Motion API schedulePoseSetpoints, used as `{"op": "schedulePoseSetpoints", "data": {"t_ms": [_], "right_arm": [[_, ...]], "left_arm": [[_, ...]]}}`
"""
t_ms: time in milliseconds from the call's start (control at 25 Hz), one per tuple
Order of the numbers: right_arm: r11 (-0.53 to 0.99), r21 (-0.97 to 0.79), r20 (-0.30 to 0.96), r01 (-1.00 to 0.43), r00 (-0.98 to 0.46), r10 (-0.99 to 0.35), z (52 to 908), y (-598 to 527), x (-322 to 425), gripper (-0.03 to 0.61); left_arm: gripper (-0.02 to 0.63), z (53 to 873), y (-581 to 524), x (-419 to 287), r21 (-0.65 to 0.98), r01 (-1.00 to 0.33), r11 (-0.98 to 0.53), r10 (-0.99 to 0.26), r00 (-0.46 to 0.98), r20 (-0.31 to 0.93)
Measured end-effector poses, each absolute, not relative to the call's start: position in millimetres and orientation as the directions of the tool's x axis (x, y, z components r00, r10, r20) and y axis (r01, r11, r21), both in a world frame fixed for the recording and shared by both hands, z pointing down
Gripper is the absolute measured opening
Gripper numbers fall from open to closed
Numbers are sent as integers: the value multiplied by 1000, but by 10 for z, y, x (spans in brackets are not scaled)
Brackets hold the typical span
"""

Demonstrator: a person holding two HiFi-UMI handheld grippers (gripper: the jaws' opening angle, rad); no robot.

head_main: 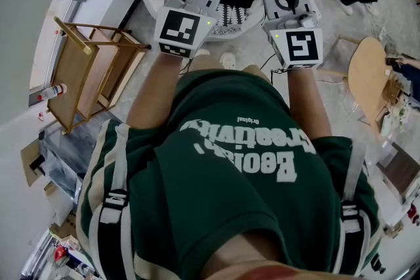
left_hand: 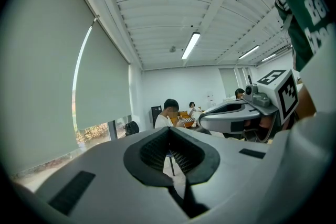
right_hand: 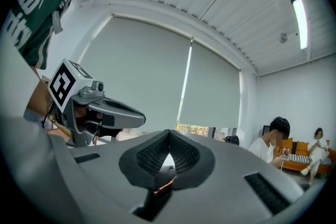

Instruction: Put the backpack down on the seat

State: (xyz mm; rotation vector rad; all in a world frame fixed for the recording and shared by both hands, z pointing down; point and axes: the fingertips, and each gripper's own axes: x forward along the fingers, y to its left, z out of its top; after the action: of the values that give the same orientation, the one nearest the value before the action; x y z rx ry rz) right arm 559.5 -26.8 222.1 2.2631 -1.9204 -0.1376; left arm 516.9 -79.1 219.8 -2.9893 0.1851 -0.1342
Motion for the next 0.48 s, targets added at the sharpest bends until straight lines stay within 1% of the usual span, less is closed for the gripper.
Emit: {"op": "schedulePoseSetpoints", "data": {"t_ms": [480], "right_arm": [[-186, 195, 46, -963, 198, -979, 2220, -276, 5680, 34]], "left_arm": [[18, 2196, -821, 5239, -145, -100, -984, -113, 990, 86]]}}
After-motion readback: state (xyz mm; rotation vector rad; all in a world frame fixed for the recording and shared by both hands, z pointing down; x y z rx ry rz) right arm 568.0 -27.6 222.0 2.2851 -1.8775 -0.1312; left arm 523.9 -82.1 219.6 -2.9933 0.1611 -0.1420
